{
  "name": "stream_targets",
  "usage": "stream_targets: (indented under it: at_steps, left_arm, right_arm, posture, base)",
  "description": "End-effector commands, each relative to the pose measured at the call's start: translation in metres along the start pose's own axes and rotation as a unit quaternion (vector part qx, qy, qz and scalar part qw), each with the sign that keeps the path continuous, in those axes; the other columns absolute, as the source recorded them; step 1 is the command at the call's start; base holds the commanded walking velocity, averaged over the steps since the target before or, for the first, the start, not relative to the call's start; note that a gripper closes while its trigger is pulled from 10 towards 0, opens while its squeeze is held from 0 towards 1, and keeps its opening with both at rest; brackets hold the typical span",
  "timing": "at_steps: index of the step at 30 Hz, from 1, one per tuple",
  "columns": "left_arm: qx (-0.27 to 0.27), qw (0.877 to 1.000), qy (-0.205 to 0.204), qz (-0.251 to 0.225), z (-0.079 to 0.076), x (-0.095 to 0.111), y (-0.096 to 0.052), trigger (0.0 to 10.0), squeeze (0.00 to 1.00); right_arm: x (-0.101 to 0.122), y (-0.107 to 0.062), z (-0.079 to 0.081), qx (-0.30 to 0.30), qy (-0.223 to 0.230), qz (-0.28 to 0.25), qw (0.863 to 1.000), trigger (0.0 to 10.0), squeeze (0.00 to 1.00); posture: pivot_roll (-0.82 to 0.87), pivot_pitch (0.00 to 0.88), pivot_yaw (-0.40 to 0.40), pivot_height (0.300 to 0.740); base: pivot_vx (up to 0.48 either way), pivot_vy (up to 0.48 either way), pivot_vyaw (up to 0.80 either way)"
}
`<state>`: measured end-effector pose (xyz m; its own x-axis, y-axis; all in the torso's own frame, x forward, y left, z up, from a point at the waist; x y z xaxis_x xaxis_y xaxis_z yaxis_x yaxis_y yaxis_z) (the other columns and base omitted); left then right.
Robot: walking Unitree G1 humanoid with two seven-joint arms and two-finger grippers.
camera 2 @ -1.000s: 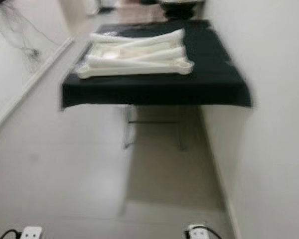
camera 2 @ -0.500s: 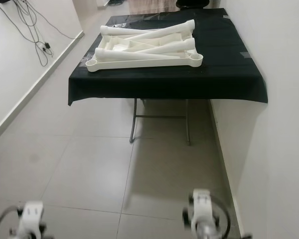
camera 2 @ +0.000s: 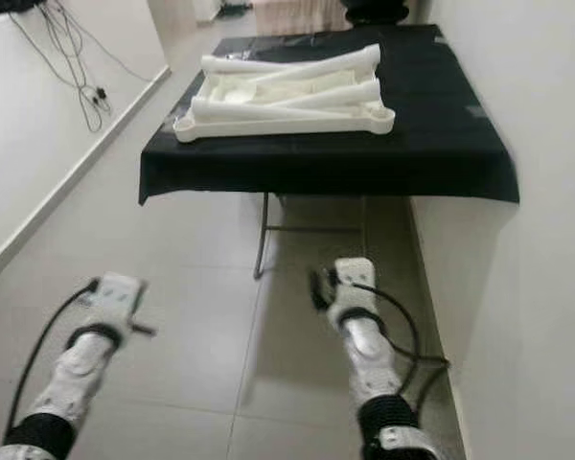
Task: Building children table
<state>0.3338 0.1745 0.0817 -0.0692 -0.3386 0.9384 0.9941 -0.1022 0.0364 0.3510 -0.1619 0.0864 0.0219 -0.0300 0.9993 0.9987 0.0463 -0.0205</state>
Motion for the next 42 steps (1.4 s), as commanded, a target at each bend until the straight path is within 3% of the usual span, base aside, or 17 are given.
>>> stream_targets:
  at_steps: [1, 2, 4, 5, 7, 9, 13, 18, 24, 33, 42]
  left_arm:
    - [-0.016, 0.999, -0.025, 0.015, -0.008, -0.007, -0.014, 10.0, 0.00]
    - [-0.016, 0.999, -0.025, 0.015, -0.008, -0.007, -0.014, 10.0, 0.00]
    - [-0.059, 0.996, -0.067, 0.004, -0.024, 0.002, -0.018, 10.0, 0.00]
    - [-0.059, 0.996, -0.067, 0.004, -0.024, 0.002, -0.018, 10.0, 0.00]
    - [-0.074, 0.992, -0.105, 0.002, -0.035, 0.003, -0.022, 10.0, 0.00]
    - [-0.053, 0.991, -0.121, -0.002, -0.032, 0.005, -0.021, 10.0, 0.00]
    - [-0.017, 0.993, -0.112, -0.021, -0.020, 0.018, -0.016, 10.0, 0.00]
    - [-0.011, 0.993, -0.119, -0.024, -0.006, 0.027, -0.010, 10.0, 0.00]
    - [-0.055, 0.992, -0.106, -0.027, -0.019, 0.030, -0.012, 10.0, 0.00]
    - [-0.067, 0.991, -0.117, -0.023, -0.024, 0.031, -0.012, 10.0, 0.00]
    - [-0.082, 0.988, -0.125, -0.023, -0.030, 0.033, -0.012, 10.0, 0.00]
  right_arm:
    - [-0.008, -0.011, 0.000, -0.010, 0.016, 0.014, 1.000, 10.0, 0.00]
    - [-0.008, -0.011, 0.000, -0.010, 0.016, 0.014, 1.000, 10.0, 0.00]
    - [-0.005, -0.017, 0.007, 0.013, -0.022, 0.000, 1.000, 10.0, 0.00]
    - [-0.005, -0.017, 0.007, 0.013, -0.022, 0.000, 1.000, 10.0, 0.00]
    - [-0.003, -0.018, 0.003, 0.023, -0.059, -0.009, 0.998, 10.0, 0.00]
    - [0.003, -0.017, 0.001, 0.032, -0.083, -0.018, 0.996, 10.0, 0.00]
    - [0.015, -0.019, 0.008, 0.048, -0.110, -0.039, 0.992, 10.0, 0.00]
    - [0.026, -0.018, 0.013, 0.043, -0.090, -0.047, 0.994, 10.0, 0.00]
    - [0.020, -0.020, 0.020, 0.062, -0.097, -0.038, 0.993, 10.0, 0.00]
    - [0.024, -0.019, 0.021, 0.069, -0.108, -0.040, 0.991, 10.0, 0.00]
    - [0.022, -0.019, 0.016, 0.064, -0.089, -0.033, 0.993, 10.0, 0.00]
  posture:
    - [-0.05, 0.000, 0.109, 0.740]
    - [-0.05, 0.000, 0.109, 0.740]
    - [-0.07, 0.000, 0.110, 0.740]
    - [-0.07, 0.000, 0.110, 0.740]
    - [-0.08, 0.000, 0.102, 0.740]
    - [-0.09, 0.000, 0.103, 0.740]
    - [-0.08, 0.000, 0.087, 0.740]
    - [-0.08, 0.000, 0.087, 0.740]
    - [-0.06, 0.000, 0.092, 0.740]
    - [-0.09, 0.000, 0.115, 0.740]
    - [-0.09, 0.000, 0.120, 0.740]
  base:
    - [0.000, 0.000, 0.00]
    - [0.000, 0.000, 0.00]
    - [0.000, 0.000, 0.00]
    - [0.000, 0.000, 0.00]
    - [0.000, 0.000, 0.00]
    - [0.000, 0.000, 0.00]
    - [0.000, 0.000, 0.00]
    - [0.000, 0.000, 0.00]
    - [0.000, 0.000, 0.00]
    - [0.159, 0.000, 0.00]
    - [0.353, 0.000, 0.00]
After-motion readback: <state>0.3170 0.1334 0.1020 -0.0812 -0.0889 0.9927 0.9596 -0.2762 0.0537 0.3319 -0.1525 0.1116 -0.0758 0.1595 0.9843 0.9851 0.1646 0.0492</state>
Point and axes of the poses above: a point about 5 cm out from each wrist's last joint towards the gripper, its own y axis pointing out of the wrist towards the gripper, its own x axis along the axis of the wrist's last joint, z = x × y, the point moved 2 cm from there along y, pointing out of the wrist towards the gripper, and after that the axes turned 2 degrees about y, right-handed, at the moved point
